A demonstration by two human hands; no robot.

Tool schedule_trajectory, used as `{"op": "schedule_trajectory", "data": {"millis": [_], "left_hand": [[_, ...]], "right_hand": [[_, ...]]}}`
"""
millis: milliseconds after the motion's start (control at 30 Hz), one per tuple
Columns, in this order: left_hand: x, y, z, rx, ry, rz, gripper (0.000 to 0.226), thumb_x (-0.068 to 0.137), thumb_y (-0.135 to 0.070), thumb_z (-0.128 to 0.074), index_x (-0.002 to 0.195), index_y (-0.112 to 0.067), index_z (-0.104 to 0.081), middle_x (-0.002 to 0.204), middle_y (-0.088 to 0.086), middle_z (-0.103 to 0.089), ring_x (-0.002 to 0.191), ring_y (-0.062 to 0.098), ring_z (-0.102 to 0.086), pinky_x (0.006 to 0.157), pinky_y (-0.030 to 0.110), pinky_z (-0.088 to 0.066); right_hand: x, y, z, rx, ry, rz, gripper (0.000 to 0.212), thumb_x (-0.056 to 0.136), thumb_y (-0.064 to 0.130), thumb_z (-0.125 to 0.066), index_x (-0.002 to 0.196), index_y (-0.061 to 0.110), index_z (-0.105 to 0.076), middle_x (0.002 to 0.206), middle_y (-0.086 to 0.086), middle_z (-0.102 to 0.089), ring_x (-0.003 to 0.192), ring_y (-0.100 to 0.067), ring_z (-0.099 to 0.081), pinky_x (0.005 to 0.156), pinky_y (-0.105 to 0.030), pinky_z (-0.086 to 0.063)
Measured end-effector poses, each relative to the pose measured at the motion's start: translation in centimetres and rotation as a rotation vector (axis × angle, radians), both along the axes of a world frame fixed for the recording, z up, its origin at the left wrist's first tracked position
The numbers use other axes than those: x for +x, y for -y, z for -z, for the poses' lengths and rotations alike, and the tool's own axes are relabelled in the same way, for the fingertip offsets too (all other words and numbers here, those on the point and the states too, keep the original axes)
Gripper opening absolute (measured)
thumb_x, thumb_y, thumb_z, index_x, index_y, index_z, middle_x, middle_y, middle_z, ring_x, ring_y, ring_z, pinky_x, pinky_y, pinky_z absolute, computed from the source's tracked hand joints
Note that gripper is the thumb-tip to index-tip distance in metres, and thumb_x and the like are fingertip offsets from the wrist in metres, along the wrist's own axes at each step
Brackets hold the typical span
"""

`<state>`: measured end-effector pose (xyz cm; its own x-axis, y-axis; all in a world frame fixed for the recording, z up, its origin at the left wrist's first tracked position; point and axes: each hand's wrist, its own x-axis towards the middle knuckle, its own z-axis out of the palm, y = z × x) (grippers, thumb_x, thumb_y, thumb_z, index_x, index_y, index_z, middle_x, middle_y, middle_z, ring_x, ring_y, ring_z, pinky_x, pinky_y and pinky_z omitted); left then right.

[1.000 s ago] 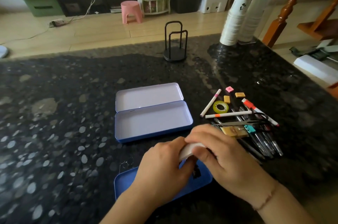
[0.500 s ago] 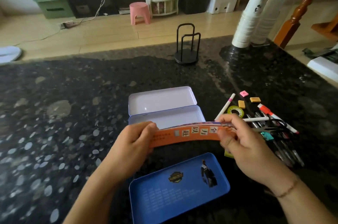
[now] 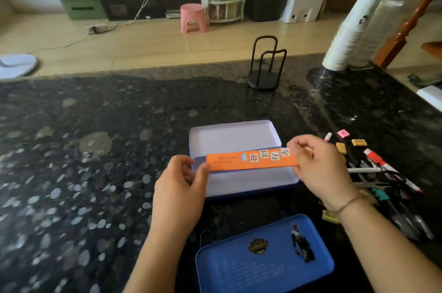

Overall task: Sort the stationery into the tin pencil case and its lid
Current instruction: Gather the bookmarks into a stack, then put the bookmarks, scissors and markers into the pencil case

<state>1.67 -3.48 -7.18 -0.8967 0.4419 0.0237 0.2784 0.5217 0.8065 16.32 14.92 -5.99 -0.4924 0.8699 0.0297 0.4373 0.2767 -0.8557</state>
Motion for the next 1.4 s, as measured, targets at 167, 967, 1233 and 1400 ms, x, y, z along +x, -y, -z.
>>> {"op": "schedule_trajectory", "data": {"millis": [167, 967, 1233, 1400], "left_hand": [[0.1, 0.3, 1.7, -0.164, -0.112, 0.149, 0.058, 0.076, -0.036, -0.074, 0.128, -0.024, -0.051, 0.124, -0.001, -0.052, 0.112, 0.020, -0.049, 0.089, 0.023, -0.035], [1.1, -0.2, 2.2, -0.249, -0.166, 0.195, 0.028, 0.086, -0.035, -0.063, 0.111, -0.024, -0.061, 0.125, 0.001, -0.044, 0.116, 0.023, -0.040, 0.090, 0.025, -0.032], [1.7, -0.5, 1.9, -0.267, -0.121, 0.171, 0.039, 0.087, -0.022, -0.061, 0.126, -0.022, -0.053, 0.134, 0.009, -0.043, 0.122, 0.031, -0.037, 0.099, 0.042, -0.036], [2.5, -0.9, 1.8, -0.241, -0.081, 0.200, 0.052, 0.085, -0.015, -0.062, 0.133, -0.024, -0.046, 0.132, 0.013, -0.043, 0.119, 0.034, -0.041, 0.098, 0.045, -0.037]], "right_hand": [[-3.4, -1.0, 1.0, 0.055, 0.225, -0.072, 0.011, 0.094, 0.026, -0.054, 0.088, 0.023, -0.063, 0.091, 0.002, -0.064, 0.086, -0.016, -0.059, 0.072, -0.032, -0.047], [-1.4, -1.5, 1.0, 0.567, 0.575, -0.454, 0.008, 0.088, 0.034, -0.060, 0.090, 0.026, -0.059, 0.099, 0.007, -0.054, 0.092, -0.009, -0.050, 0.069, -0.022, -0.044], [2.3, -0.5, 0.1, 0.530, 0.306, -0.261, 0.012, 0.082, 0.036, -0.062, 0.087, 0.027, -0.068, 0.094, 0.012, -0.064, 0.094, -0.010, -0.052, 0.082, -0.027, -0.047], [10.9, -2.3, -1.4, 0.402, 0.537, -0.027, 0.028, 0.089, 0.015, -0.058, 0.112, 0.030, -0.063, 0.114, 0.012, -0.059, 0.112, -0.009, -0.050, 0.091, -0.027, -0.044]]}}
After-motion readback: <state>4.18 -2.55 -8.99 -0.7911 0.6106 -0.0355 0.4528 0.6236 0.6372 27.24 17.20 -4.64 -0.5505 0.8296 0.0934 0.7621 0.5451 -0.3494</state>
